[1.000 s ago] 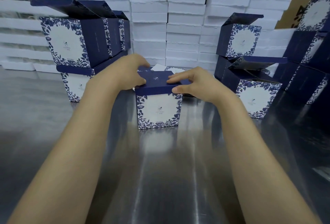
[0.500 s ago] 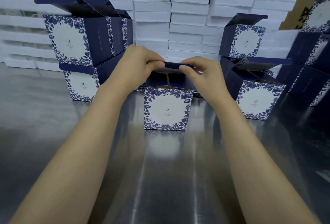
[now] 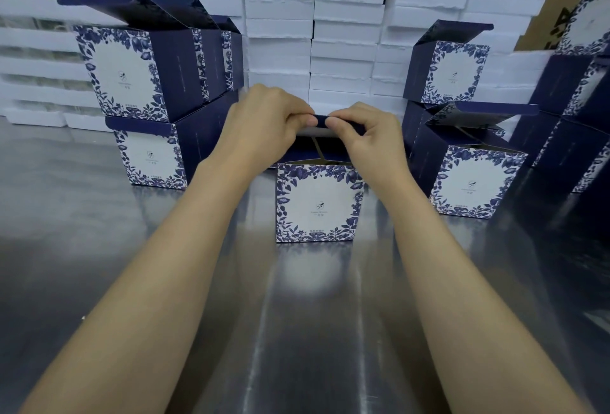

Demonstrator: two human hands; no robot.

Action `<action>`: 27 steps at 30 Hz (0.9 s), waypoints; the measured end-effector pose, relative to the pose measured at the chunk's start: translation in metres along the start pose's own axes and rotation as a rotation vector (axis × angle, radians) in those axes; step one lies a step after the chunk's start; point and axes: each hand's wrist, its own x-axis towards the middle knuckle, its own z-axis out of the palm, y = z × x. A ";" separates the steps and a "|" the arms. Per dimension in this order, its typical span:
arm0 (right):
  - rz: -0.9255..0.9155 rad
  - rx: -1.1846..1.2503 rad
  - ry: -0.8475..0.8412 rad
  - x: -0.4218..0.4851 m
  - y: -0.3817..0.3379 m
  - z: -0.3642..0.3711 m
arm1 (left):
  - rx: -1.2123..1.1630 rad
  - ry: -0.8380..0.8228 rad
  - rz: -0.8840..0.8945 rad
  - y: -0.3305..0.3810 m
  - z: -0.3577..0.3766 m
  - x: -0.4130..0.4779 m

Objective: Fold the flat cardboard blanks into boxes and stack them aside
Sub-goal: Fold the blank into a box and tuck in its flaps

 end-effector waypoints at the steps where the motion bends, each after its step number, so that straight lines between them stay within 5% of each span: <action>1: 0.002 0.000 -0.001 0.000 0.000 -0.001 | -0.004 -0.007 0.003 -0.001 0.000 0.000; 6: 0.203 0.157 -0.164 0.007 0.004 -0.024 | -0.216 -0.008 -0.069 -0.006 -0.002 0.000; 9: 0.225 0.197 -0.112 0.005 0.010 -0.034 | -0.439 0.019 -0.159 -0.004 -0.004 -0.001; 14: 0.251 0.256 -0.113 0.007 0.007 -0.036 | -0.465 0.011 -0.169 -0.003 -0.003 -0.003; 19: 0.312 0.248 -0.045 0.013 0.015 -0.044 | -0.553 -0.181 -0.177 -0.012 -0.006 -0.007; 27: 0.497 0.142 -0.207 0.009 0.026 -0.042 | -0.482 -0.470 -0.127 -0.014 -0.003 -0.004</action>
